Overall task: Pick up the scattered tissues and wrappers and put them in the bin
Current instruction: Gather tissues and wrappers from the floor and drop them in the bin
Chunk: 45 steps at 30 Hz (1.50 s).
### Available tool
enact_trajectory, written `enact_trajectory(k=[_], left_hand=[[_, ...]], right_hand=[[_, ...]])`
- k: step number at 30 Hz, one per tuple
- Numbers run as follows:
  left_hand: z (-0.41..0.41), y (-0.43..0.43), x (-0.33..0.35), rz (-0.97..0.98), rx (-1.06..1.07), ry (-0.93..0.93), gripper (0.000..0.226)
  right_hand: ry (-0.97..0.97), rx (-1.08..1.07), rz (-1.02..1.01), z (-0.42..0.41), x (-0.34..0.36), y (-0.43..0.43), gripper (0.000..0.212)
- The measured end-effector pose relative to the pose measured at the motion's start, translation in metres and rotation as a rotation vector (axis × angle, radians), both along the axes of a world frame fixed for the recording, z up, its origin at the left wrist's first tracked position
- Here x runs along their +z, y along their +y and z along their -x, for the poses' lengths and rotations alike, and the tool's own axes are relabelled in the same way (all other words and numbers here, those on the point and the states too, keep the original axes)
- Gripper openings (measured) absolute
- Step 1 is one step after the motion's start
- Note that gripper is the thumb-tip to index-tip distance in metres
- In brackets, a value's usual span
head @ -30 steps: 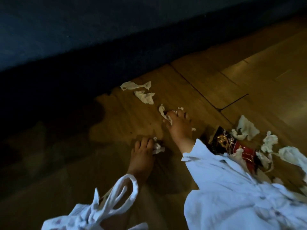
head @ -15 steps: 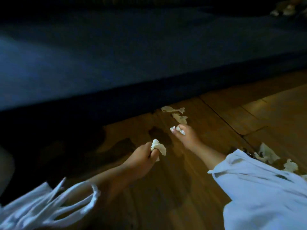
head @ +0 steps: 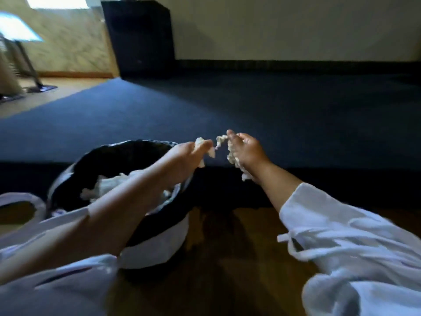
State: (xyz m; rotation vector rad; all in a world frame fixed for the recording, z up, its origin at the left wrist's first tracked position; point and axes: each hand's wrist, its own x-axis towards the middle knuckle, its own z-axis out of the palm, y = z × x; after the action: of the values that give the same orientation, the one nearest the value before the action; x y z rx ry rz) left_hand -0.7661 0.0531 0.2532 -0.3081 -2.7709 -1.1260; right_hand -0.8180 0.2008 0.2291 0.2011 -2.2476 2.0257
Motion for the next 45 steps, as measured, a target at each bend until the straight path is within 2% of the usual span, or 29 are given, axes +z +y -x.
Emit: enact_trajectory(k=[1,4,5,7,9,11,13,14,16,18,21,24,25,27,29,31,33,37,40,45], left_hand=[[0.003,-0.023,-0.001,-0.017,0.063,0.002,0.034],[0.008,-0.083,-0.012,-0.019,0.263,-0.038,0.049],[0.008,-0.099,-0.016,0.016,0.312,-0.068,0.055],[0.007,-0.122,-0.025,0.127,0.418,-0.125,0.05],[0.006,-0.134,-0.034,0.226,0.516,-0.172,0.042],[0.002,-0.135,-0.038,0.284,0.565,-0.219,0.051],[-0.001,-0.131,-0.04,0.362,0.525,-0.262,0.068],[-0.002,-0.128,-0.041,0.397,0.49,-0.292,0.072],[-0.002,-0.123,-0.047,0.45,0.405,-0.37,0.068],[0.0,-0.121,-0.06,0.467,0.347,-0.434,0.061],[0.002,-0.131,-0.08,0.537,0.307,-0.49,0.056],[0.003,-0.149,-0.087,0.533,0.274,-0.644,0.054],[0.004,-0.152,-0.088,0.489,0.284,-0.631,0.049],[0.01,-0.152,-0.082,0.388,0.356,-0.479,0.039],[0.016,-0.14,-0.064,0.28,0.499,-0.351,0.039],[0.023,-0.12,-0.049,0.221,0.511,-0.271,0.044],[0.029,-0.096,-0.044,0.162,0.424,-0.174,0.051],[0.028,-0.032,-0.05,0.123,0.275,-0.016,0.045],[0.03,0.024,-0.059,0.12,0.135,0.082,0.044],[0.029,0.124,-0.096,0.12,-0.092,-0.081,0.05]], right_hand=[[0.002,0.012,0.074,-0.001,0.005,-0.022,0.029],[-0.026,0.04,0.047,0.0,0.001,-0.078,0.024],[-0.071,0.054,0.075,-0.003,-0.002,-0.092,0.022],[-0.087,0.069,0.151,-0.005,-0.012,-0.118,0.022],[-0.007,0.087,-0.063,-0.009,-0.022,-0.134,0.021],[0.096,0.147,-0.328,-0.015,-0.026,-0.14,0.038],[0.238,0.22,-0.523,-0.014,-0.032,-0.141,0.053],[0.268,0.219,-0.629,-0.013,-0.035,-0.139,0.053],[0.268,0.164,-0.829,-0.01,-0.041,-0.133,0.045],[0.213,0.125,-0.918,-0.008,-0.047,-0.126,0.039],[0.176,0.154,-0.922,-0.004,-0.055,-0.119,0.03],[0.234,0.193,-0.732,-0.001,-0.057,-0.116,0.032],[0.243,0.207,-0.653,-0.001,-0.057,-0.113,0.03],[0.257,0.224,-0.515,-0.002,-0.058,-0.104,0.027],[0.273,0.221,-0.415,-0.003,-0.061,-0.091,0.03],[0.314,0.192,-0.396,-0.004,-0.066,-0.075,0.03],[0.331,0.14,-0.415,-0.002,-0.069,-0.058,0.03],[0.288,0.078,-0.424,-0.003,-0.077,-0.007,0.027],[0.204,0.072,-0.521,-0.01,-0.092,0.05,0.026],[0.034,0.06,-0.726,-0.043,-0.125,0.167,0.029]])
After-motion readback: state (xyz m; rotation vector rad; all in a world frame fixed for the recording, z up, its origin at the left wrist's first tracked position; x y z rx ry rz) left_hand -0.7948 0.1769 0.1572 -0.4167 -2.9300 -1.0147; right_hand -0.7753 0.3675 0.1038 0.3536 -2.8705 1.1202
